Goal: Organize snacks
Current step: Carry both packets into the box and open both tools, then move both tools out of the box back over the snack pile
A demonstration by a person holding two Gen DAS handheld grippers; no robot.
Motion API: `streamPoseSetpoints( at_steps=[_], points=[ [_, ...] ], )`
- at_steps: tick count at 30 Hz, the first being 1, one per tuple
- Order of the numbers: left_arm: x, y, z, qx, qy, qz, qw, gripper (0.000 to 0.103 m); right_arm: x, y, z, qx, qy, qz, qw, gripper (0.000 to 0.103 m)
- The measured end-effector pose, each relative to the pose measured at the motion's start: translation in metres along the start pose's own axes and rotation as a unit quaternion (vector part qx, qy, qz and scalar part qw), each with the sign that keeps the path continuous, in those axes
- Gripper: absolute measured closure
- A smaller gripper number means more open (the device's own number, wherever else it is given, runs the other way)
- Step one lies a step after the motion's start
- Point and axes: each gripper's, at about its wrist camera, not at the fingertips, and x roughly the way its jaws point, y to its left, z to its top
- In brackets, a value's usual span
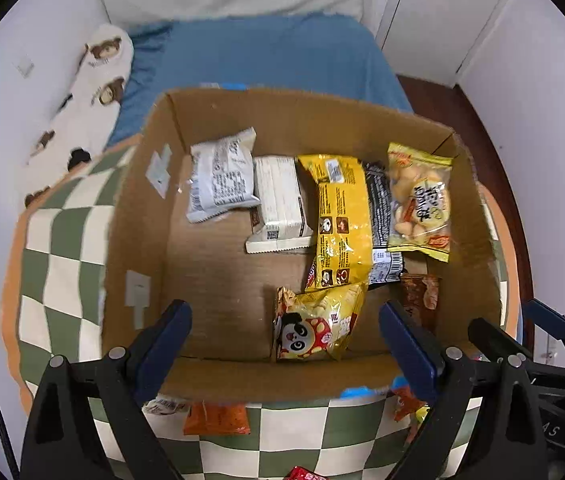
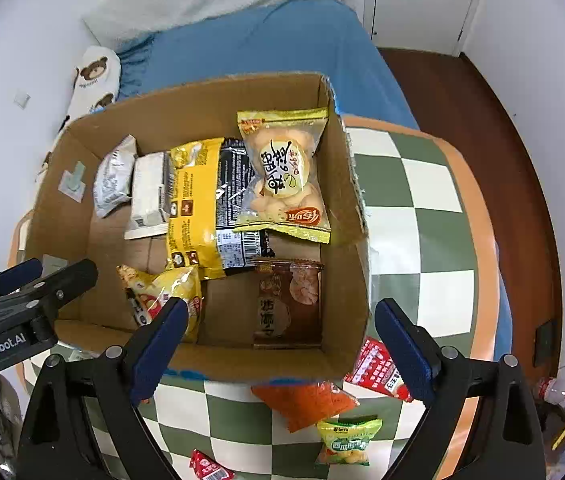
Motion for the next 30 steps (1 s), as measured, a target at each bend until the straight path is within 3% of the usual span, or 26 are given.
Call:
streamPoseSetpoints(
  at_steps=[16, 25, 30],
  points=[
    [-0.098, -0.006, -0.089, 0.025, -0.142, 0.015, 0.9894, 0.007, -0.102, 0.007, -0.081, -0.014, -0.138, -0.017, 0.99, 0.007],
    [-0.126, -0.009, -0.131, 0.027, -0.165, 0.006, 0.9858, 0.007, -0.145, 0.008, -0.128, -0.001, -0.176, -0.006, 0.984, 0.007],
    [-0.107, -0.007, -0.155, 0.028, -0.14, -0.007, 0.9897, 0.007, -0.14, -0.006, -0.157, 0.034, -0.152, 0.012, 0.988, 0.007]
  ],
)
